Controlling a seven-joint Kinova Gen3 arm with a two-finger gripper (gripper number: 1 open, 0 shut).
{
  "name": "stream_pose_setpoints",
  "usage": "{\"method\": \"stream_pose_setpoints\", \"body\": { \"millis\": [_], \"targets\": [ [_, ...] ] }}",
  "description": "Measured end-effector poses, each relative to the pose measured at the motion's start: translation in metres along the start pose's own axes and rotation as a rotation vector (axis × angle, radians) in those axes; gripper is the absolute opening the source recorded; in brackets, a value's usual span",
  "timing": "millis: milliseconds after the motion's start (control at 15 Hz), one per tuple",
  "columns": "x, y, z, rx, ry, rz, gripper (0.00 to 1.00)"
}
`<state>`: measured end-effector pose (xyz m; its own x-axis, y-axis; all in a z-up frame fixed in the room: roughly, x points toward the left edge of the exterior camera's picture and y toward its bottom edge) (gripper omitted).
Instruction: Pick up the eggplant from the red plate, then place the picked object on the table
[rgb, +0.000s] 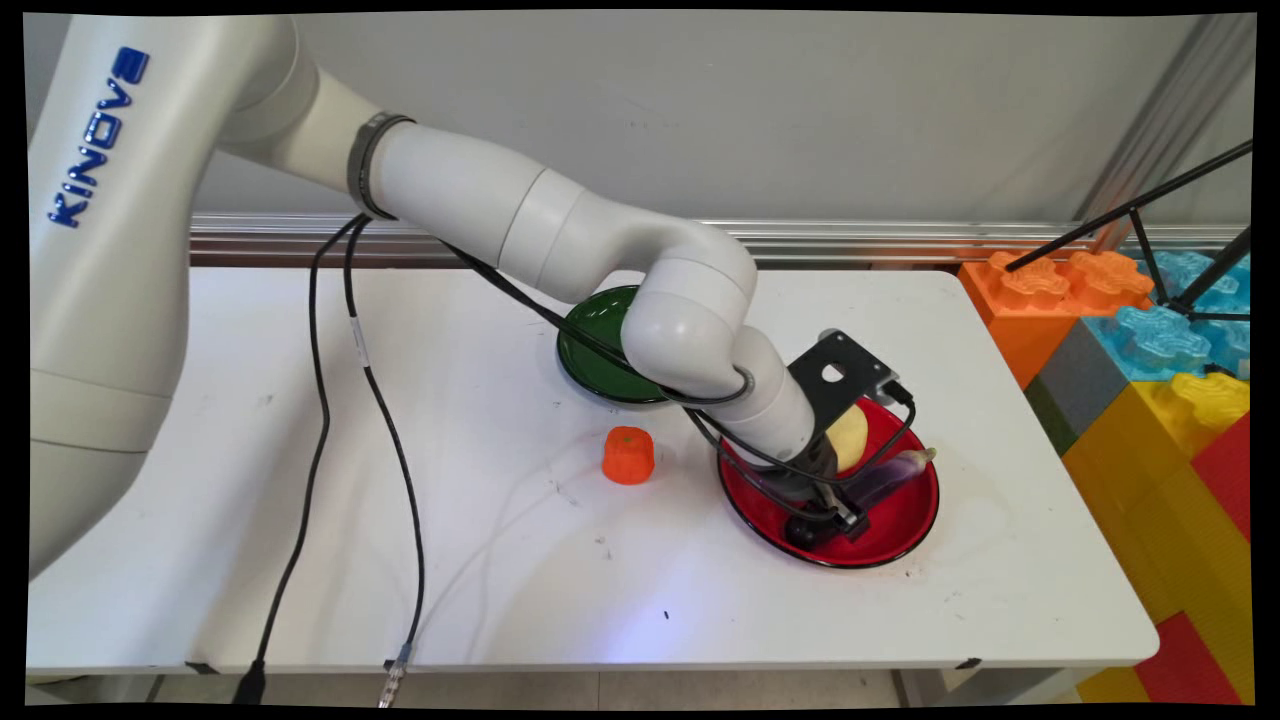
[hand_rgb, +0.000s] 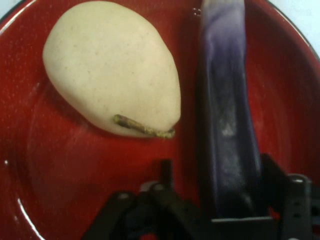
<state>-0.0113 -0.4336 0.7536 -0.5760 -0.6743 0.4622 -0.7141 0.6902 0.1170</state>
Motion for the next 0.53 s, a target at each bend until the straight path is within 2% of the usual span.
{"method": "stream_pose_setpoints", "body": {
  "millis": [533],
  "targets": [
    [0.0027,0.0058,0.0003,-0.018,0.011,0.008,0.00]
  ]
}}
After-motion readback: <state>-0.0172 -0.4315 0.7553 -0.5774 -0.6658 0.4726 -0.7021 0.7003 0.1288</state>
